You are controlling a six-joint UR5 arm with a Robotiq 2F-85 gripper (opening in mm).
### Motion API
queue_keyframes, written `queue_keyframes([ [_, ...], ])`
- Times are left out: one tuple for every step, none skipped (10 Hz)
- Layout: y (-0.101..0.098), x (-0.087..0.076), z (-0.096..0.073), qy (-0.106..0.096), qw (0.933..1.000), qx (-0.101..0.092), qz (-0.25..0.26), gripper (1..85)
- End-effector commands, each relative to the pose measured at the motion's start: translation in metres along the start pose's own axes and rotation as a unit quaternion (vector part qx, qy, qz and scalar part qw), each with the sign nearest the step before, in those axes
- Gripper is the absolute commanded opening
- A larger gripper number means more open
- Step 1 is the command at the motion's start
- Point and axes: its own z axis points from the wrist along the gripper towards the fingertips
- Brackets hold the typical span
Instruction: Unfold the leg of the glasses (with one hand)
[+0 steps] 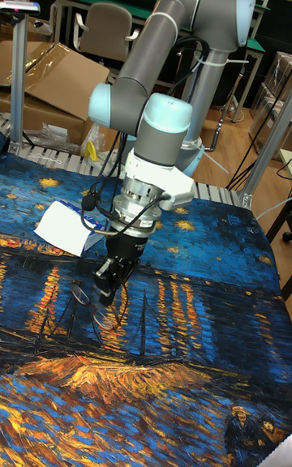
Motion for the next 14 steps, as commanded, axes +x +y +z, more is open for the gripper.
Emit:
queue_keyframes([
  [-0.002, 0.001, -0.012, 0.003, 0.9998, -0.002, 0.018, 8.7],
  [-0.002, 0.005, -0.015, 0.011, 0.9997, 0.0, 0.021, 8.7],
  [-0.004, 0.008, -0.019, 0.017, 0.9996, 0.003, 0.022, 8.7],
  [-0.006, 0.008, -0.023, 0.02, 0.9995, 0.004, 0.025, 8.7],
  [-0.006, 0.008, -0.026, 0.021, 0.9994, 0.003, 0.029, 8.7],
  [-0.005, 0.008, -0.03, 0.025, 0.9991, 0.002, 0.035, 8.7],
  [-0.007, 0.01, -0.034, 0.033, 0.9987, 0.008, 0.037, 8.3],
  [-0.009, 0.01, -0.038, 0.037, 0.9982, 0.012, 0.046, 7.3],
  [-0.009, 0.009, -0.041, 0.037, 0.998, 0.01, 0.05, 7.3],
  [-0.007, 0.009, -0.044, 0.037, 0.9977, 0.008, 0.056, 7.3],
  [-0.007, 0.009, -0.047, 0.039, 0.9974, 0.008, 0.059, 7.0],
  [-0.009, 0.01, -0.052, 0.044, 0.9972, 0.008, 0.059, 6.7],
  [-0.012, 0.011, -0.056, 0.05, 0.9969, 0.01, 0.06, 6.7],
  [-0.013, 0.012, -0.06, 0.053, 0.9965, 0.011, 0.063, 6.7],
])
